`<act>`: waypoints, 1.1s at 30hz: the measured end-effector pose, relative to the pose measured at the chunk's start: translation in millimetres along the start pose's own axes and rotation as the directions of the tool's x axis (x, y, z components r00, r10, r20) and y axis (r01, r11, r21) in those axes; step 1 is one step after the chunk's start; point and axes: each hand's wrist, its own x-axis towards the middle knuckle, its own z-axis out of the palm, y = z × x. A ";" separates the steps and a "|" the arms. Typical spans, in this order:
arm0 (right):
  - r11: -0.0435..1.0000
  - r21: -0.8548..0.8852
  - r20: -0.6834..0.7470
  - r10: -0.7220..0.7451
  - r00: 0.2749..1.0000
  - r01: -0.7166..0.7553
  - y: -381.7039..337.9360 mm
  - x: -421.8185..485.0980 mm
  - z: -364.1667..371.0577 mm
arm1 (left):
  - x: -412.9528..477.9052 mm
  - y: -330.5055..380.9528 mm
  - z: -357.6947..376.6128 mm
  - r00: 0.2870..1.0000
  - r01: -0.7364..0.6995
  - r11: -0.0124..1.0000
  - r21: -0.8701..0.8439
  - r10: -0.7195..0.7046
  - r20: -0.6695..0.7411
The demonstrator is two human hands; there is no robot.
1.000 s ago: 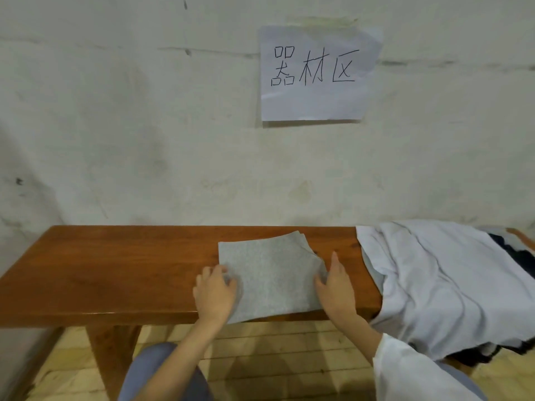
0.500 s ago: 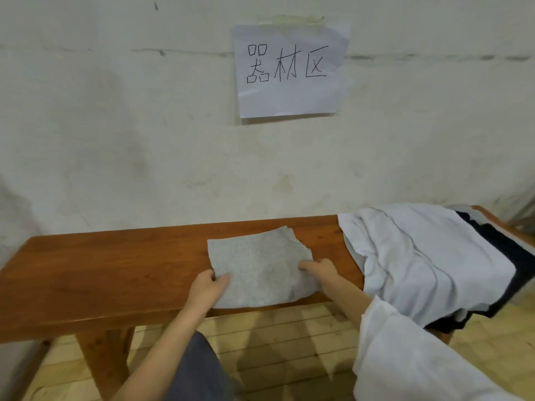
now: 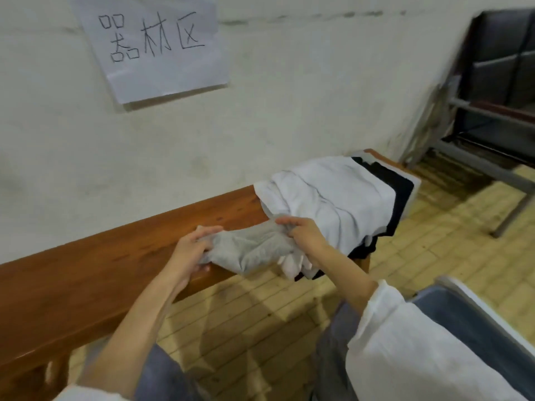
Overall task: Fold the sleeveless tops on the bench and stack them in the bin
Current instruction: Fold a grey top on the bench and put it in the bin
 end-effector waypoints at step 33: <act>0.650 0.559 -0.351 0.748 0.563 -0.515 428.6 -138.6 -343.5 | -18.8 -163.2 564.8 0.694 -0.238 0.399 0.885 -0.568 0.442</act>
